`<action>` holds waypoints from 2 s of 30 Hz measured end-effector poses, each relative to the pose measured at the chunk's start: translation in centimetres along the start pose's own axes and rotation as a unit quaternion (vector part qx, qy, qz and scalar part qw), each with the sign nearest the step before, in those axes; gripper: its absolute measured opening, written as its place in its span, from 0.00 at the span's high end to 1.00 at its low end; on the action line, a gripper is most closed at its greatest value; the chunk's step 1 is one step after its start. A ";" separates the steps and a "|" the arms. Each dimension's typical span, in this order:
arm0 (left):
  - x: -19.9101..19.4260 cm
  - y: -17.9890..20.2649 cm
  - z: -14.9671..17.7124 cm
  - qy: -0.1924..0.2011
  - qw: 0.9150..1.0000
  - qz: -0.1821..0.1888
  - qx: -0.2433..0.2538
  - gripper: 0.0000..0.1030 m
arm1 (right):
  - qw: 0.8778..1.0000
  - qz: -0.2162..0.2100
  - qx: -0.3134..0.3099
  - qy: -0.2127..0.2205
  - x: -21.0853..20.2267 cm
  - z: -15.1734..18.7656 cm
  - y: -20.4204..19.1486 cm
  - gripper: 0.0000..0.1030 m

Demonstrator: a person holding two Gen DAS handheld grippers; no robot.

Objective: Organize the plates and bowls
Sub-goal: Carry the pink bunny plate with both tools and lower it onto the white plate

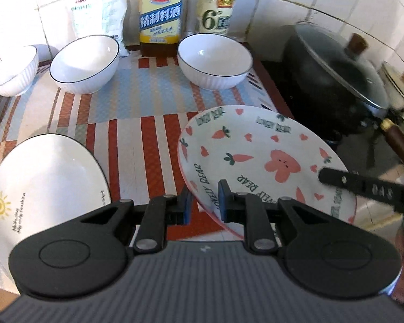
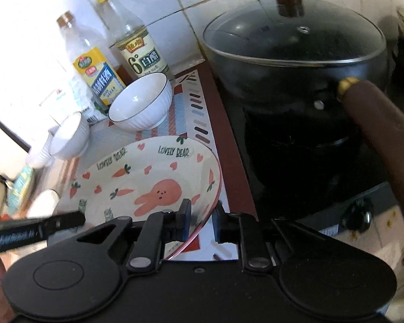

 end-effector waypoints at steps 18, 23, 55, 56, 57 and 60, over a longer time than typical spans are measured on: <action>-10.5 -2.1 5.2 -0.002 0.999 -0.025 -0.037 0.83 | 0.997 -0.042 -0.048 -0.041 -5.6 4.1 -4.9 0.81; -13.2 -3.7 6.5 0.001 0.998 -0.034 -0.053 0.83 | 0.995 -0.058 -0.067 -0.048 -6.7 5.4 -7.3 0.80; -13.4 -18.4 11.7 -0.065 0.994 -0.041 -0.083 0.82 | 0.983 -0.061 -0.102 -0.141 1.2 11.9 -20.2 0.79; -12.9 -18.8 11.7 -0.069 0.993 -0.038 -0.083 0.82 | 0.983 -0.057 -0.100 -0.141 1.6 12.0 -20.3 0.79; -12.4 -19.2 11.8 -0.073 0.993 -0.034 -0.085 0.82 | 0.984 -0.054 -0.097 -0.142 2.1 12.2 -20.3 0.79; -10.9 -20.3 11.9 -0.089 0.992 -0.020 -0.089 0.82 | 0.985 -0.043 -0.087 -0.146 3.5 12.5 -20.5 0.79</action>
Point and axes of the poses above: each gripper's, at about its wrist camera, not at the fingertips, and x roughly the way its jaws point, y to its right, z to its underside, the point moved 3 cm from there along x, roughly the way its jaws point, and after that the axes turned 14 degrees about x, right-handed, at the moved point
